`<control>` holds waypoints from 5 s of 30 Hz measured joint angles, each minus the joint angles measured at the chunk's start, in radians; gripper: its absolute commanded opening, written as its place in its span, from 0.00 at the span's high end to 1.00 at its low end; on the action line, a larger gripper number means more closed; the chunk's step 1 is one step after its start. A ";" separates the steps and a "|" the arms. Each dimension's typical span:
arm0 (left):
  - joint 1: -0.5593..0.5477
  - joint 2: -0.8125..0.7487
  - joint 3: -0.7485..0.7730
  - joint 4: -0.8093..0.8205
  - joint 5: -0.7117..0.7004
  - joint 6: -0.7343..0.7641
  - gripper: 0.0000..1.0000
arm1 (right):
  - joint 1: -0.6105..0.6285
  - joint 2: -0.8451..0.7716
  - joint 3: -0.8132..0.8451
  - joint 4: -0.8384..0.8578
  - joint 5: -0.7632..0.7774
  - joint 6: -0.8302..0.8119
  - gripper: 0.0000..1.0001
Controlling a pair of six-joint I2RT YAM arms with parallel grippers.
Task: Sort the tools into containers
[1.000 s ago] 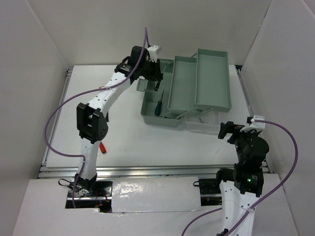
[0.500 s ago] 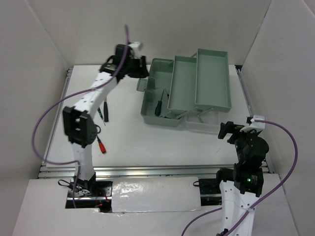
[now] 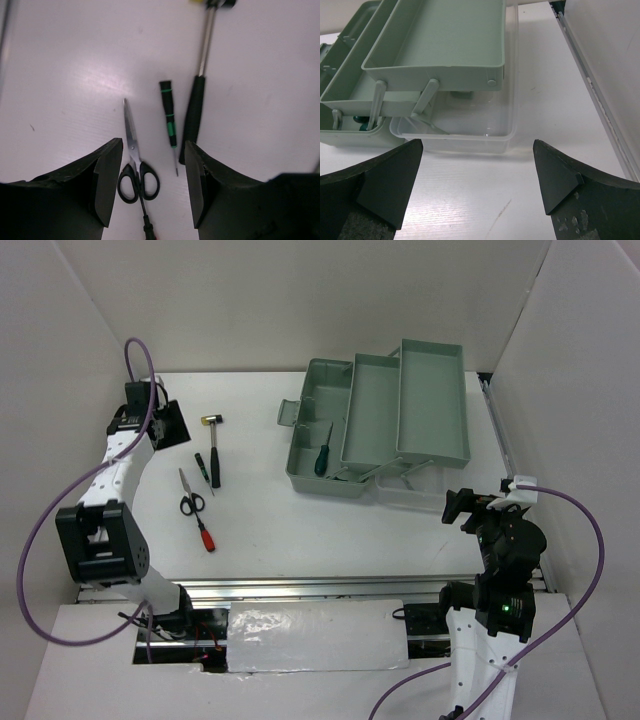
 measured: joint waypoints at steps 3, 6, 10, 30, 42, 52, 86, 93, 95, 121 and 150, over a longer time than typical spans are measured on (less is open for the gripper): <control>0.034 0.118 -0.051 -0.028 0.021 -0.007 0.30 | 0.000 0.000 0.000 0.000 0.000 0.000 0.00; 0.053 0.189 -0.050 -0.048 0.032 -0.026 0.32 | 0.000 0.000 0.000 0.000 0.000 0.000 0.00; 0.048 0.252 -0.005 -0.043 0.053 -0.058 0.36 | 0.000 0.000 0.000 0.000 0.000 0.000 0.00; -0.038 0.502 0.106 -0.002 -0.018 -0.102 0.51 | 0.000 0.000 0.000 0.000 0.001 0.000 0.00; -0.026 0.536 0.157 -0.079 -0.089 -0.077 0.97 | 0.000 0.000 0.000 0.000 0.001 0.000 0.00; -0.176 0.338 0.462 -0.084 0.182 -0.087 0.99 | 0.000 0.000 0.000 0.001 0.001 0.000 0.00; -0.016 -0.117 0.130 -0.271 0.145 0.181 0.29 | 0.000 -0.006 -0.001 0.000 -0.004 -0.003 0.00; 0.068 -0.122 -0.306 -0.411 0.243 0.162 0.34 | 0.000 -0.006 -0.001 0.000 -0.007 -0.007 0.00; 0.070 -0.114 -0.353 -0.433 0.278 0.149 0.32 | 0.000 -0.006 -0.001 0.000 -0.007 -0.007 0.00; -0.075 0.219 -0.316 -0.369 0.188 0.022 0.41 | 0.000 -0.006 -0.001 0.000 0.000 -0.009 0.00; -0.456 0.170 0.374 -0.210 0.316 -0.034 0.96 | 0.000 -0.006 -0.001 0.002 -0.003 -0.011 0.00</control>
